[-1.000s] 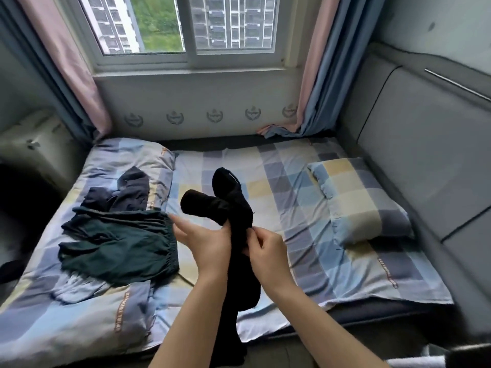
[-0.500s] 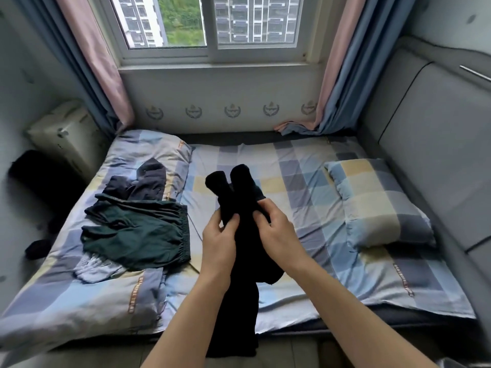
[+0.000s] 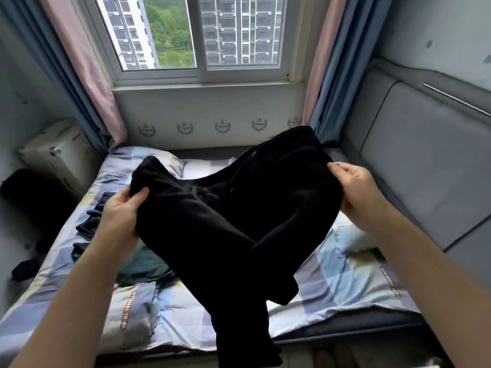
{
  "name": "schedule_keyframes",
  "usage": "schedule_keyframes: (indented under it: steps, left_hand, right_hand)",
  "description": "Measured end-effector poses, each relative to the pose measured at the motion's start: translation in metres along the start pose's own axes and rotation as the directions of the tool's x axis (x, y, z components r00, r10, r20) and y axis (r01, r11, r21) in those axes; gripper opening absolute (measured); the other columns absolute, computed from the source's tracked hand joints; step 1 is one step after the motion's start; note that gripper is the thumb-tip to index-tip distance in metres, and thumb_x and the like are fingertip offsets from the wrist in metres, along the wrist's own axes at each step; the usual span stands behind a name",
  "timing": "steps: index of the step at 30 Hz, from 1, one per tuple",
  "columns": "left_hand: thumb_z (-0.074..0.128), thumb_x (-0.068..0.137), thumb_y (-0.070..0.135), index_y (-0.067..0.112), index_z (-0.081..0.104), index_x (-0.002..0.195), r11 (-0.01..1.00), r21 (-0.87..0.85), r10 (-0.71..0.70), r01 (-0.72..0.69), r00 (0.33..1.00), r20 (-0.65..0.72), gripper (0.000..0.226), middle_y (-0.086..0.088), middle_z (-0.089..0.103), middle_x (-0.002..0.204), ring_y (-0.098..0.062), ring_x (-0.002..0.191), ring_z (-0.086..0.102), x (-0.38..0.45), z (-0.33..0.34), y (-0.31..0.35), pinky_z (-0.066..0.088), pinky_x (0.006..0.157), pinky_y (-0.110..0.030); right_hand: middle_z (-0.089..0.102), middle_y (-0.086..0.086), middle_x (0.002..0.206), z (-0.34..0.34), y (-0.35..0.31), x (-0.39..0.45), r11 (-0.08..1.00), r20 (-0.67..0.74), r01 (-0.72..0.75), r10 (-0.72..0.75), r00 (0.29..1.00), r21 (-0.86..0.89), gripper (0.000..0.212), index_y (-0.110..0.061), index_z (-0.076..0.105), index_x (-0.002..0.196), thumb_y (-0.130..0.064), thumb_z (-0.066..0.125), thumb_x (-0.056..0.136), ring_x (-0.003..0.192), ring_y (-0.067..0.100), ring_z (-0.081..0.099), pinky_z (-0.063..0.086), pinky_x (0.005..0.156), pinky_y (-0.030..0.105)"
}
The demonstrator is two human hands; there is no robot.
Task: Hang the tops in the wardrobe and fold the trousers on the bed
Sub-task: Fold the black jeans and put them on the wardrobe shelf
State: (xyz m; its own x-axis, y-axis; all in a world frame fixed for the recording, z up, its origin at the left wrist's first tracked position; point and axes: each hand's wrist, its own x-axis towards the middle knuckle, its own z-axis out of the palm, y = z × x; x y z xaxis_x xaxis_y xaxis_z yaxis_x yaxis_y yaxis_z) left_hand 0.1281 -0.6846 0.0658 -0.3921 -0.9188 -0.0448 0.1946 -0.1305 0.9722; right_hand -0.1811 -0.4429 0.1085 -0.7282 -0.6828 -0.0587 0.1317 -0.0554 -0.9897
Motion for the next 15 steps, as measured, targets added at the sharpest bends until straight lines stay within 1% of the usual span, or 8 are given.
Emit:
schedule_keyframes:
  steps: [3,5,7,9,11,13,14,15]
  left_hand:
    - [0.057,0.096,0.014,0.018,0.071,0.093,0.981,0.186,0.071,-0.050,0.992,-0.109,0.015,-0.003,0.074,0.093,-0.014,0.077,0.070,0.019,-0.010,0.003,0.058,0.076,-0.028]
    - [0.058,0.095,0.014,0.013,0.068,0.096,0.944,0.320,0.128,-0.077,0.981,-0.144,0.010,-0.008,0.069,0.095,-0.020,0.082,0.064,0.031,-0.017,0.003,0.051,0.084,-0.037]
    - [0.059,0.094,0.015,0.004,0.065,0.106,0.877,0.471,0.169,-0.094,0.978,-0.120,0.018,-0.012,0.066,0.096,-0.022,0.085,0.058,0.036,-0.018,0.001,0.046,0.082,-0.039]
    - [0.064,0.092,0.023,0.007,0.067,0.104,0.855,0.514,0.152,-0.071,0.981,-0.117,0.021,-0.006,0.069,0.088,-0.017,0.076,0.060,0.032,-0.014,-0.003,0.047,0.073,-0.034]
    - [0.072,0.085,0.033,0.018,0.071,0.092,0.877,0.480,0.073,-0.016,0.992,-0.101,0.017,0.006,0.074,0.079,-0.008,0.067,0.067,0.024,-0.010,-0.007,0.052,0.065,-0.026]
    - [0.076,0.081,0.032,0.022,0.073,0.090,0.864,0.503,-0.017,0.023,1.000,-0.016,0.014,0.009,0.076,0.080,-0.006,0.068,0.070,0.017,-0.008,-0.008,0.055,0.061,-0.022]
    - [0.076,0.081,0.029,0.020,0.073,0.093,0.854,0.519,-0.067,0.039,0.997,0.034,0.015,0.006,0.076,0.083,-0.009,0.071,0.072,0.014,-0.008,-0.009,0.056,0.060,-0.022]
    - [0.075,0.082,0.026,0.018,0.072,0.097,0.850,0.523,-0.110,0.055,0.991,0.075,0.017,0.002,0.077,0.086,-0.012,0.074,0.073,0.010,-0.007,-0.009,0.057,0.059,-0.022]
  right_hand:
    - [0.066,0.009,0.086,-0.032,-0.014,0.017,0.997,-0.181,0.002,-0.015,0.983,-0.074,0.033,0.010,0.064,0.096,-0.021,0.053,0.097,0.077,0.018,0.063,0.054,0.070,0.034]
    - [0.063,0.006,0.071,-0.054,-0.020,0.027,0.975,-0.253,0.009,-0.066,0.965,-0.221,0.032,0.003,0.066,0.083,-0.024,0.053,0.096,0.066,0.015,0.059,0.051,0.059,0.031]
    - [0.047,0.006,0.066,-0.066,-0.021,0.031,0.907,-0.248,0.008,-0.124,0.961,-0.422,0.036,0.000,0.062,0.075,-0.027,0.053,0.096,0.063,0.018,0.044,0.034,0.051,0.027]
    - [0.050,0.007,0.073,-0.072,-0.016,0.030,0.873,-0.189,0.012,-0.120,0.975,-0.488,0.041,0.011,0.062,0.086,-0.027,0.052,0.097,0.071,0.019,0.045,0.034,0.055,0.026]
    - [0.062,0.012,0.084,-0.076,-0.009,0.025,0.912,-0.072,-0.018,-0.013,0.997,-0.409,0.049,0.013,0.063,0.098,-0.035,0.054,0.096,0.082,0.022,0.055,0.043,0.071,0.031]
    - [0.069,0.018,0.105,-0.082,-0.002,0.019,0.936,0.054,-0.105,0.131,0.990,-0.336,0.065,0.009,0.065,0.102,-0.052,0.062,0.082,0.095,0.025,0.064,0.051,0.088,0.039]
    - [0.069,0.019,0.107,-0.087,0.001,0.016,0.924,0.109,-0.152,0.201,0.973,-0.351,0.067,0.006,0.068,0.099,-0.056,0.066,0.074,0.094,0.023,0.066,0.054,0.088,0.040]
    - [0.071,0.018,0.101,-0.091,0.002,0.014,0.903,0.166,-0.194,0.273,0.947,-0.384,0.061,0.001,0.071,0.092,-0.055,0.070,0.068,0.086,0.020,0.068,0.058,0.079,0.035]
